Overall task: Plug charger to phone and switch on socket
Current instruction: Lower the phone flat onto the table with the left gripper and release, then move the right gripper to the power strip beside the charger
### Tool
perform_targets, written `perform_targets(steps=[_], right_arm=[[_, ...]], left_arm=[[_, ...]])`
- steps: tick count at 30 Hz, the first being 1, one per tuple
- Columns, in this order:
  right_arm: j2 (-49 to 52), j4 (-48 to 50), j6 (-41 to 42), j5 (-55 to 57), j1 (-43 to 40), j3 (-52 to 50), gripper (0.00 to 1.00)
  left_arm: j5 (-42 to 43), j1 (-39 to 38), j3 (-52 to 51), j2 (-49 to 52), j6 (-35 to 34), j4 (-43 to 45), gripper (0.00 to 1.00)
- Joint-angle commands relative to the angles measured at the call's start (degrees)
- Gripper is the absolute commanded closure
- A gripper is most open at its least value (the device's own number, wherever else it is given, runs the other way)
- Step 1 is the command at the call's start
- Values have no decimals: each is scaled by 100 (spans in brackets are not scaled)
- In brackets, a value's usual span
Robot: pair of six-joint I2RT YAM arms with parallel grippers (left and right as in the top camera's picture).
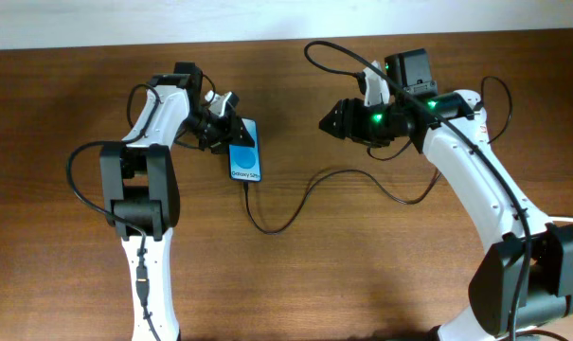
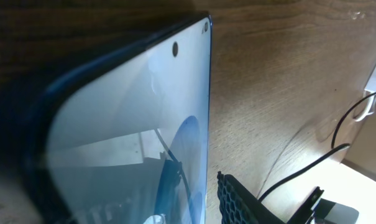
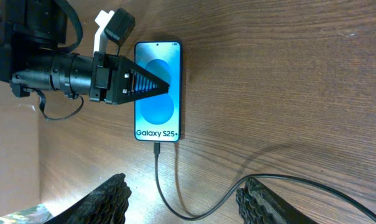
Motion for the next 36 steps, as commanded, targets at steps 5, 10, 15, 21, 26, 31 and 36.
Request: perform_targets(steps=[5,10,15,21,26,31,36], right_arm=[[31,-24,-85,131,-11,74,39],[31,-33,-85,131,-11,74,38],[31,-50,-114,129,-11,74,35],[-581,-549,-538,437,-181,96,27],[-1775,-1705,-833,1137,-992,328,20],[-2723,-2079,-894,1117,-2664,330,16],[-3034,-2179,-1364,645,-4238,798,15]], left_arm=[[-1434,-24,525,57,-249,-511,57],[-2168,-24,619,57,-520,-660,56],[-3145,-24,748,57,-844,-826,55],[-3580,-20,3204,46,-999,-2308,57],[-3532,-2,5914,-46,-890,-3246,54],[-3534,-4,6441,-975,-883,-3244,50],[-3534,-4,6422,-1298,-885,-3244,0]])
